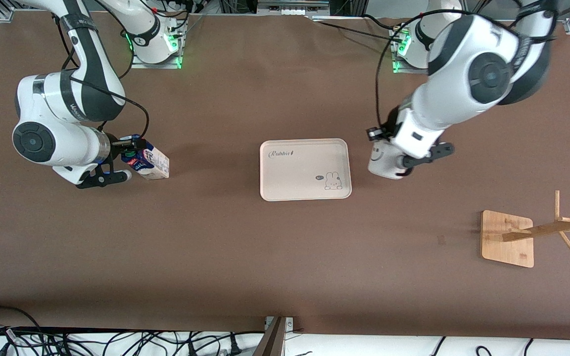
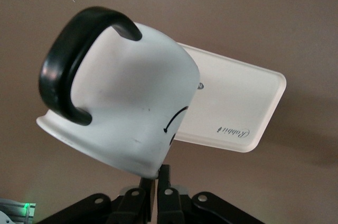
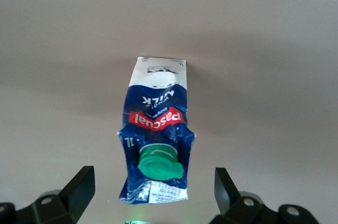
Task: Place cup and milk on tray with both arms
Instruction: 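Lift the mug off the stand and carry it over the white tray, then lower the mug onto the tray and open the left gripper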
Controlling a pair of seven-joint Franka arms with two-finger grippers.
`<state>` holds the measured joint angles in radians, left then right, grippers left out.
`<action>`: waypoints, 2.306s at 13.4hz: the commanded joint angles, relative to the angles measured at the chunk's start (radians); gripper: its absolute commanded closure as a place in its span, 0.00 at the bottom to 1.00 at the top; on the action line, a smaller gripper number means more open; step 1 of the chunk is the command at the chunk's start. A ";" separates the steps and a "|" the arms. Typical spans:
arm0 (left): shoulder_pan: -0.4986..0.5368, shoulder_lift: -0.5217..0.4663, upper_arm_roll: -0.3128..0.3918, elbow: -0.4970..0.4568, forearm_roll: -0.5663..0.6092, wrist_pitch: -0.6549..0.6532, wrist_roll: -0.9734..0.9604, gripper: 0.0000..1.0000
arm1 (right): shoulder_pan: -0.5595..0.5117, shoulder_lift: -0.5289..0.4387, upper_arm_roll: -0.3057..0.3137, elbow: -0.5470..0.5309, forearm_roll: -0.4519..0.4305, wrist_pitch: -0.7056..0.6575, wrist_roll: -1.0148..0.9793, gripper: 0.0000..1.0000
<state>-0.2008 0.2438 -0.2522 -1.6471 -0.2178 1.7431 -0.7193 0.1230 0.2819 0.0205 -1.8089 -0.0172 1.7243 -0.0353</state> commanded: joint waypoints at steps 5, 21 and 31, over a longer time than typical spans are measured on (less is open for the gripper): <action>-0.121 0.398 0.007 0.425 0.083 -0.376 -0.026 1.00 | -0.022 -0.017 -0.001 -0.043 -0.001 0.020 -0.043 0.00; -0.178 0.724 0.010 0.512 -0.081 -0.352 -0.037 0.51 | -0.022 0.002 0.012 -0.073 0.003 0.014 -0.041 0.22; -0.121 0.589 0.010 0.532 -0.062 -0.366 -0.025 0.00 | -0.022 0.007 0.055 -0.072 0.006 0.021 -0.028 0.54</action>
<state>-0.3461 0.9207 -0.2458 -1.1057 -0.2987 1.3953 -0.7549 0.1088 0.2970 0.0514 -1.8726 -0.0165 1.7406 -0.0577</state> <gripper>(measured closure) 0.000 0.515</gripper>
